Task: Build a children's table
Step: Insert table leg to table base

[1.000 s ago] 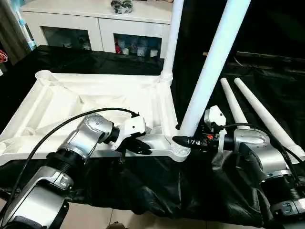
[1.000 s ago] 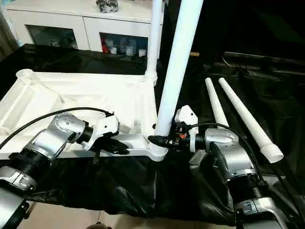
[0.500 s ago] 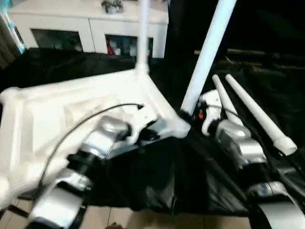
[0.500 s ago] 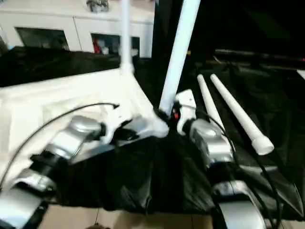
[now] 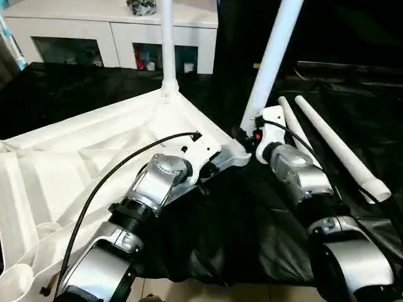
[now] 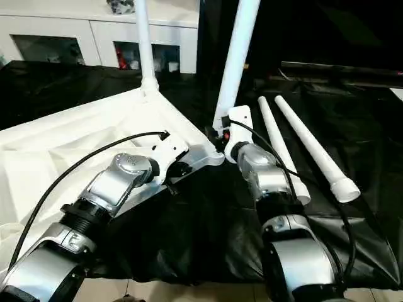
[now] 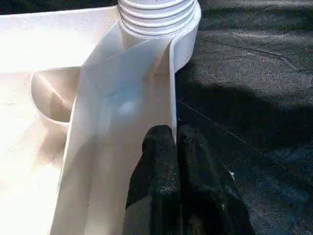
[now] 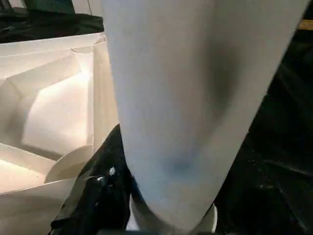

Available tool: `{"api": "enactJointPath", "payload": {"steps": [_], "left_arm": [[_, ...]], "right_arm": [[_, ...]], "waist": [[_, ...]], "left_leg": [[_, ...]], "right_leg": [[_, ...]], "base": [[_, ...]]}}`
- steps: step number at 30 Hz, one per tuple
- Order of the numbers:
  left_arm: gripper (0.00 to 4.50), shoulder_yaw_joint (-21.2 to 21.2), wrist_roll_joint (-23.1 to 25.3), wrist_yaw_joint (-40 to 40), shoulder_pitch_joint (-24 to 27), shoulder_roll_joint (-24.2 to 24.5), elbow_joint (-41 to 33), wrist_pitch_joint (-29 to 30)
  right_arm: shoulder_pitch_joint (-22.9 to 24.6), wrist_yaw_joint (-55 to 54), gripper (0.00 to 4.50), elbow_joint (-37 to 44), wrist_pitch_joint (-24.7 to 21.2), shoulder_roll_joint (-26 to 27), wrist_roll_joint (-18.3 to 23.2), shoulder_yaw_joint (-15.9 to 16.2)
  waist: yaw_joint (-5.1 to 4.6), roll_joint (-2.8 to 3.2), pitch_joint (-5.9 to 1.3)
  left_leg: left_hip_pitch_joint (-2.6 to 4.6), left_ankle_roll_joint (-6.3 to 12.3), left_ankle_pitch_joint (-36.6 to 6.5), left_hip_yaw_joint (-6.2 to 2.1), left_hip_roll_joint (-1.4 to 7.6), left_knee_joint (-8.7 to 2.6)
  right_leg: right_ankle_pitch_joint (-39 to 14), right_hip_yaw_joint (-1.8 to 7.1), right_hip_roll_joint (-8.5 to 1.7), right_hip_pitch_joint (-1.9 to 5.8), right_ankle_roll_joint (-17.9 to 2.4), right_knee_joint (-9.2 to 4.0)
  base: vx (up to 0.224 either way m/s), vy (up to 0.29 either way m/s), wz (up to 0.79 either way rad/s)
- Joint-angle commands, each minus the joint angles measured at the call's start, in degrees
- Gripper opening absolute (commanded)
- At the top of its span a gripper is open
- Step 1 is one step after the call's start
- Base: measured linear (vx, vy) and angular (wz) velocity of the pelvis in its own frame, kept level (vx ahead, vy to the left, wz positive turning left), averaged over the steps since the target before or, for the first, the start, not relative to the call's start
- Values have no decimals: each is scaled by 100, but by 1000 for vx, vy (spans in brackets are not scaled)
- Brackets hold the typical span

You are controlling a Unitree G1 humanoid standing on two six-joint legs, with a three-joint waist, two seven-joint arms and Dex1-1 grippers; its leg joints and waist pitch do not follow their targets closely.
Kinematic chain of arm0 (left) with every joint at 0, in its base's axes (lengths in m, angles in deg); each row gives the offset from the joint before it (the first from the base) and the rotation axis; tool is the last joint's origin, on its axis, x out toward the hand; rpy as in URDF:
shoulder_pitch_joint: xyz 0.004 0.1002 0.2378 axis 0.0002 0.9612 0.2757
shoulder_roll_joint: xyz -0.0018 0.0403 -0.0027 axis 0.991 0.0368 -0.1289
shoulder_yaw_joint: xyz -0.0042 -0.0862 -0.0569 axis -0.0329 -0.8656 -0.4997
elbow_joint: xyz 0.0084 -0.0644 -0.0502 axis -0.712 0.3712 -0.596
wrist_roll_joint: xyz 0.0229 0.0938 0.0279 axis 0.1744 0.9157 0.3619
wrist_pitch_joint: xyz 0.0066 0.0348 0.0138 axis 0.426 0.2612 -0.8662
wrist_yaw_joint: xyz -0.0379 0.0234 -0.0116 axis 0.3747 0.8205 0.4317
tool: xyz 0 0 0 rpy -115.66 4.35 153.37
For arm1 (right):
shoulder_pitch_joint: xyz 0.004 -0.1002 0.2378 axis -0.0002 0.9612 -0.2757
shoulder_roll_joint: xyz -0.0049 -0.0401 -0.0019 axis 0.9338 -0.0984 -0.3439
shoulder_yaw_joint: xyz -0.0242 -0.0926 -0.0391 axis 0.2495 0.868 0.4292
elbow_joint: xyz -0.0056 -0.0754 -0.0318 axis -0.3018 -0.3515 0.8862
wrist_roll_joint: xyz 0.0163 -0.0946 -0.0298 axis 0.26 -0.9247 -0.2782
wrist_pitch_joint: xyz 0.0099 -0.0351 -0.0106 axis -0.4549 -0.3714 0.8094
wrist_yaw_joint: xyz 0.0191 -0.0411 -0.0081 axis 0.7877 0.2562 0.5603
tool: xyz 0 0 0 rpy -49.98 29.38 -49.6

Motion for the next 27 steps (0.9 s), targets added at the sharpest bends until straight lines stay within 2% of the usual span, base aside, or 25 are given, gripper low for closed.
{"api": "enactJointPath", "payload": {"steps": [1, 2, 3, 7, 9, 11, 12, 13, 14, 18, 19, 22, 27], "left_arm": [[0, 107, -50, 89, -199, -85, -264, -78], [0, 117, -65, 147, -190, -70, -270, -116], [0, 119, -68, 164, -187, -66, -273, -127], [0, 154, -137, 385, -121, -2, -369, -224], [0, 184, -169, 544, -96, 82, -402, -341], [0, 196, -199, 669, -72, 152, -432, -421], [0, 198, -209, 708, -65, 174, -440, -453], [0, 192, -228, 750, -58, 198, -457, -446], [0, 192, -251, 855, -51, 259, -463, -500], [0, 203, -307, 1142, -27, 407, -472, -630], [0, 239, -364, 1413, 14, 529, -513, -791], [0, 275, -437, 1713, 64, 663, -556, -923], [0, 294, -645, 2420, 134, 935, -589, -1258]], "right_arm": [[271, 92, 187, -568, -321, 257, -15, 176], [251, 105, 187, -588, -309, 264, 0, 149], [242, 110, 222, -600, -303, 268, -3, 136], [147, 227, 222, -600, -147, 289, 43, 6], [98, 427, 263, -531, -21, 286, 80, -14], [97, 638, 280, -393, 30, 273, 160, -30], [101, 703, 280, -347, 36, 268, 187, -34], [110, 788, 304, -283, 53, 252, 202, -33], [134, 999, 304, -162, 69, 204, 229, -16], [239, 1477, 344, 106, 122, 16, 160, 142], [377, 1883, 344, 355, 101, -154, 111, 292], [545, 2336, 344, 656, 34, -349, 113, 440], [912, 3367, 344, 1281, -98, -889, 107, 726]], "waist": [[24, 75, -302], [24, 76, -304], [16, 75, -304], [3, 81, -327], [-4, 87, -328], [4, 85, -351], [20, 77, -366], [21, 77, -368], [33, 96, -366], [45, 99, -393], [50, 97, -388], [83, 95, -383], [159, 104, -368]], "left_leg": [[38, 24, -1465, -173, 394, -400], [38, 25, -1446, -172, 395, -398], [31, 29, -1432, -175, 396, -401], [19, 71, -1268, -169, 397, -383], [14, 120, -1191, -162, 389, -373], [15, 183, -1059, -155, 397, -350], [14, 236, -861, -143, 397, -328], [6, 280, -769, -141, 392, -320], [-14, 414, -609, -135, 382, -298], [-23, 619, -283, -134, 390, -257], [-30, 665, -294, -133, 382, -249], [-30, 703, -353, -134, 395, -245], [-13, 560, -624, -118, 415, -251]], "right_leg": [[-1187, 379, -557, 233, -1199, -449], [-1146, 381, -556, 232, -1199, -445], [-1107, 379, -552, 234, -1206, -438], [-746, 382, -557, 248, -1300, -394], [-587, 378, -545, 252, -1356, -378], [-388, 383, -558, 260, -1430, -354], [-108, 383, -556, 267, -1508, -311], [19, 381, -546, 270, -1542, -289], [171, 370, -550, 277, -1586, -270], [622, 361, -535, 271, -1647, -212], [635, 353, -533, 276, -1663, -211], [551, 351, -537, 281, -1624, -214], [91, 358, -526, 257, -1538, -241]], "base": [[0, 0, 0], [0, 0, 0], [0, 0, 0], [0, 0, 0], [0, 0, 0], [0, 0, 0], [0, 0, 0], [0, 0, 0], [0, 0, 0], [0, 0, 0], [0, 0, 0], [0, 0, 0], [0, 0, 0]]}}
